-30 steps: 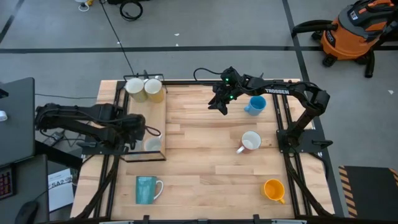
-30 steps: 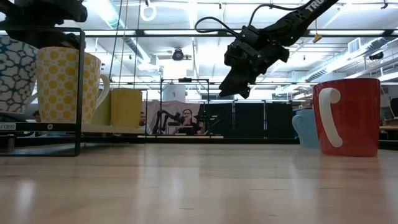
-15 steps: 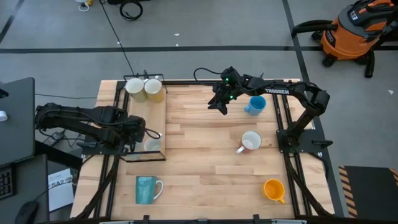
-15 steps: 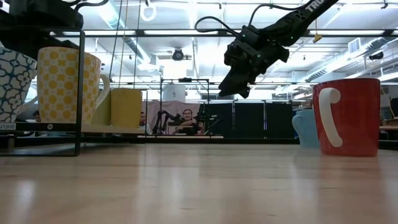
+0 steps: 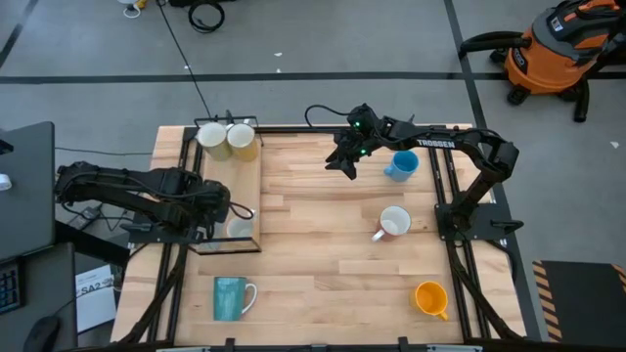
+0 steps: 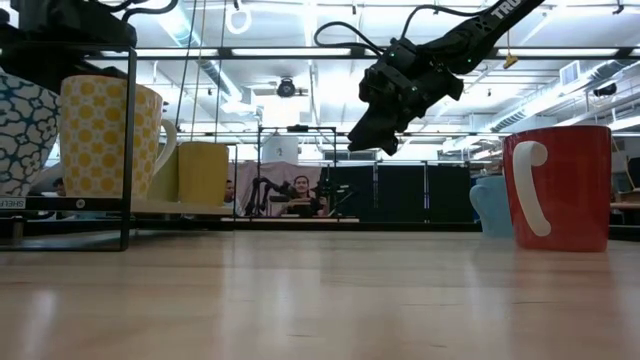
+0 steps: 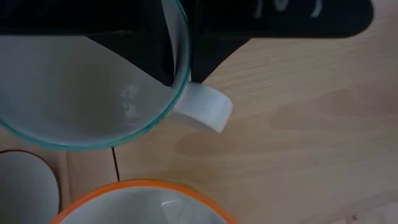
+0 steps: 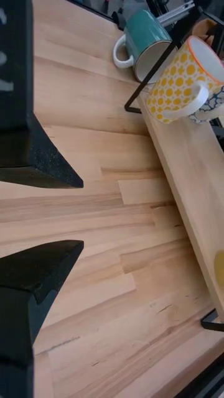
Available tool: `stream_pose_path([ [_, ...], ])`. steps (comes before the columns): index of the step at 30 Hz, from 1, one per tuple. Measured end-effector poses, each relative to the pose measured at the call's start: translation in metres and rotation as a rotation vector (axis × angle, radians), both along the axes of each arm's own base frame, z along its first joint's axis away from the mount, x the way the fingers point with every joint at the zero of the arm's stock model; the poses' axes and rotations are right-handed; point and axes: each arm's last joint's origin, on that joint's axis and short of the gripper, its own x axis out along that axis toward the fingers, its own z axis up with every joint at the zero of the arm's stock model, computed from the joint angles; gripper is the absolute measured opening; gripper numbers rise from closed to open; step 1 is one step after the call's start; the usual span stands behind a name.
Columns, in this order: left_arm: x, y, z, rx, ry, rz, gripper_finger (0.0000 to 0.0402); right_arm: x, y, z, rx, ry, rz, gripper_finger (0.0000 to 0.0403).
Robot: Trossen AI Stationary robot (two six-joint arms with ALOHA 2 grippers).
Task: Place coffee mugs
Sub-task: Put the blue patterned mug on the shelf
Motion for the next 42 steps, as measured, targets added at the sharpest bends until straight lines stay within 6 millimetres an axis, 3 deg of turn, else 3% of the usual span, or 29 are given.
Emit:
stream_pose_path([
  [16, 0.0001, 0.0002, 0.0000, -0.005, -0.001, 0.061, 0.0070, 0.0000, 0.0000, 0.0000, 0.000, 0.000, 0.000, 0.0151],
  [32, 0.0001, 0.0008, 0.0002, 0.009, -0.005, 0.114, 0.0186, 0.0000, 0.0001, 0.0000, 0.002, -0.001, 0.002, 0.0151],
  [42, 0.0001, 0.0008, 0.0006, 0.010, -0.006, 0.103, 0.0186, 0.0000, 0.0001, 0.0000, 0.001, -0.001, 0.003, 0.0151],
])
